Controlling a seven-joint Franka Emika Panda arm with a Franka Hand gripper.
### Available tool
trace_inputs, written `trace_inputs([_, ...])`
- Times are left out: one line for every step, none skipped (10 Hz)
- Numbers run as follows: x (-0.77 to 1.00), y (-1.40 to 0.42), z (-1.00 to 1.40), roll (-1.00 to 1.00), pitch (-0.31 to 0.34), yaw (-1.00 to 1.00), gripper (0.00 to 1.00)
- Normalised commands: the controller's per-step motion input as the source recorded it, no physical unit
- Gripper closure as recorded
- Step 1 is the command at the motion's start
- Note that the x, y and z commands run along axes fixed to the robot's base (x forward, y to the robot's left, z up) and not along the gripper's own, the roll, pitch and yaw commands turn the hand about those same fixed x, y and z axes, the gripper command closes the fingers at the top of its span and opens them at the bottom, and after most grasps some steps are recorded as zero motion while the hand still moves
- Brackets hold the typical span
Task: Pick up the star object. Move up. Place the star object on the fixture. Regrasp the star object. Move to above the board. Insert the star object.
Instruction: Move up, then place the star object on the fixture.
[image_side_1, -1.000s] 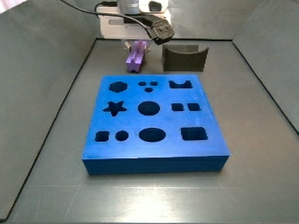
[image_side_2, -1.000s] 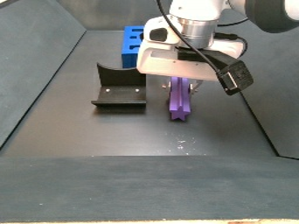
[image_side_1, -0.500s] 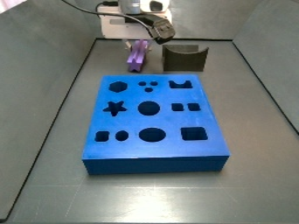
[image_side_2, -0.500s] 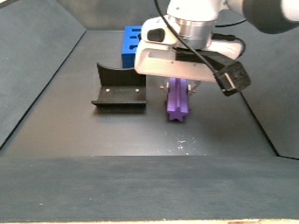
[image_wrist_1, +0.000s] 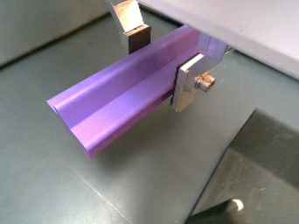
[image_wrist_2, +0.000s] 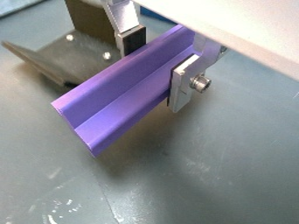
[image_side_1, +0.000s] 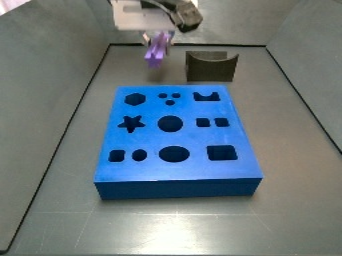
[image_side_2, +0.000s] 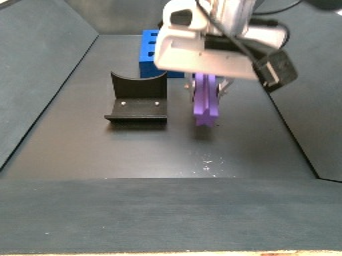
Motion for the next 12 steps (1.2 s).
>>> trace_inputs([-0.02,0.01,0.39,0.01,0.050,0.00,1.00])
trace_inputs([-0.02,0.01,0.24,0.01,0.049,0.00,1.00])
trace_inputs([0.00,0.00,1.00,0.00,0.000,0.00,1.00])
trace_inputs([0.01,0.00,1.00,0.00,-0.006,0.00,1.00])
trace_inputs([0.00,0.00,1.00,0.00,0.015,0.00,1.00])
trace_inputs([-0.01,0.00,1.00,0.00,0.034,-0.01,1.00])
trace_inputs([-0.01,0.00,1.00,0.01,0.037,-0.01,1.00])
trace_inputs([-0.02,0.00,1.00,0.01,0.044,-0.01,1.00])
trace_inputs([-0.02,0.01,0.95,0.01,0.047,-0.01,1.00])
trace_inputs([-0.02,0.01,0.74,0.02,0.055,-0.01,1.00])
trace_inputs([-0.01,0.02,0.59,0.02,0.061,-0.01,1.00])
trace_inputs([0.00,0.02,0.38,0.02,0.073,-0.01,1.00])
